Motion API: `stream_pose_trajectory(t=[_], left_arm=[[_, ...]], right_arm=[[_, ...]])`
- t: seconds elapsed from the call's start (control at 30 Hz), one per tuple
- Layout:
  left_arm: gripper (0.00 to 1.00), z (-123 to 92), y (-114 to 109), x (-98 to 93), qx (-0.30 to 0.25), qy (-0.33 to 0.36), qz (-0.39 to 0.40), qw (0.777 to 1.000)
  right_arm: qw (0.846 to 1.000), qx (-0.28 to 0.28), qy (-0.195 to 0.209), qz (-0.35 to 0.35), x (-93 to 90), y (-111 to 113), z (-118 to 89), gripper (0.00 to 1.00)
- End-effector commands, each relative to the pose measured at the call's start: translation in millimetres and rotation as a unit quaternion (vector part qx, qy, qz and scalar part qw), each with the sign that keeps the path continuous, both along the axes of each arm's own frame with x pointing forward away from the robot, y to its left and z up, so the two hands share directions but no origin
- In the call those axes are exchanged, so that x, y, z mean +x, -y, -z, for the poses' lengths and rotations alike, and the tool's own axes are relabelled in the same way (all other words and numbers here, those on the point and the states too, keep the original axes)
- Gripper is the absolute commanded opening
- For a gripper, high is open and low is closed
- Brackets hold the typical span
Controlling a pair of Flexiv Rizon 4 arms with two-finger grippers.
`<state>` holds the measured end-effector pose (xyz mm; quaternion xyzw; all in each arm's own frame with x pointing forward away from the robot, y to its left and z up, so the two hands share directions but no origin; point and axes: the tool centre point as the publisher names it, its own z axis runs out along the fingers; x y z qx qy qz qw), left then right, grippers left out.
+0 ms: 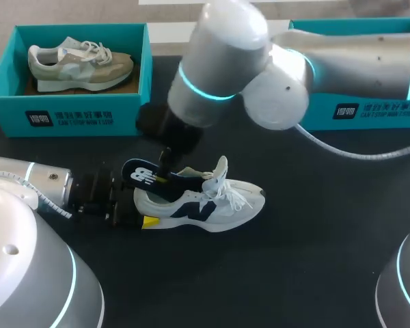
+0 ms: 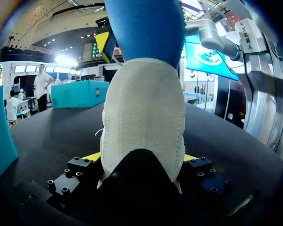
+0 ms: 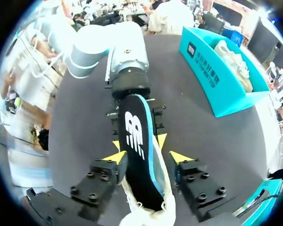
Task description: Take the shoe out of the shoebox, open the shoe tongue, remove and reinsert the insole, then place the shoe into the shoebox
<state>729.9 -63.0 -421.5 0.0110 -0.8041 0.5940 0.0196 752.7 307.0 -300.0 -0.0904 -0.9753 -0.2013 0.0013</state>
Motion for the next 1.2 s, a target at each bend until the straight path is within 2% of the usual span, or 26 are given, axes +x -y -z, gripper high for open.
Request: stream_pose_trajectory(t=[0.03, 0.3, 0.33, 0.37, 0.4, 0.47, 0.5, 0.63, 0.73, 0.83, 1.03, 1.07, 1.17, 1.2], left_arm=[[0.0, 7.7, 0.5, 1.6, 0.001, 0.0, 0.001, 1.0], [0.0, 7.7, 0.5, 1.6, 0.001, 0.0, 0.001, 1.0], [0.0, 7.7, 0.5, 1.6, 0.001, 0.0, 0.001, 1.0], [0.0, 7.7, 0.5, 1.6, 0.001, 0.0, 0.001, 1.0], [0.0, 7.7, 0.5, 1.6, 0.001, 0.0, 0.001, 1.0], [0.0, 7.7, 0.5, 1.6, 0.001, 0.0, 0.001, 1.0], [0.0, 7.7, 0.5, 1.6, 0.001, 0.0, 0.001, 1.0], [0.0, 7.7, 0.5, 1.6, 0.001, 0.0, 0.001, 1.0], [0.0, 7.7, 0.5, 1.6, 0.001, 0.0, 0.001, 1.0], [0.0, 7.7, 0.5, 1.6, 0.001, 0.0, 0.001, 1.0], [0.0, 7.7, 0.5, 1.6, 0.001, 0.0, 0.001, 1.0], [0.0, 7.7, 0.5, 1.6, 0.001, 0.0, 0.001, 1.0], [0.0, 7.7, 0.5, 1.6, 0.001, 0.0, 0.001, 1.0], [0.0, 7.7, 0.5, 1.6, 0.001, 0.0, 0.001, 1.0]], right_arm=[[1.0, 0.029, -0.007, -0.005, 0.9, 10.4, 3.6, 1.0], [1.0, 0.029, -0.007, -0.005, 0.9, 10.4, 3.6, 1.0], [0.998, 0.057, -0.019, -0.007, 0.2, 7.6, 2.2, 1.0], [0.997, 0.065, -0.029, -0.01, -0.1, 6.3, 1.0, 1.0], [0.996, 0.068, -0.06, -0.011, -0.1, 3.6, -0.7, 1.0], [0.993, 0.082, -0.076, -0.022, -0.4, 0.9, -2.9, 1.0], [0.99, 0.093, -0.102, -0.019, -0.3, 0.6, -4.0, 1.0], [0.979, 0.141, -0.143, -0.025, -3.1, -3.0, -6.7, 1.0], [0.972, 0.17, -0.161, -0.026, -4.7, -3.3, -8.4, 1.0], [0.969, 0.168, -0.179, -0.037, -9.0, -3.2, -8.9, 1.0], [0.968, 0.166, -0.182, -0.048, -14.8, -0.7, -7.7, 1.0], [0.969, 0.161, -0.181, -0.049, -15.2, -0.1, -7.4, 0.96], [0.971, 0.146, -0.183, -0.055, -15.7, -0.3, -5.8, 0.49], [0.97, 0.147, -0.185, -0.058, -15.8, -0.9, -4.5, 0.43]])
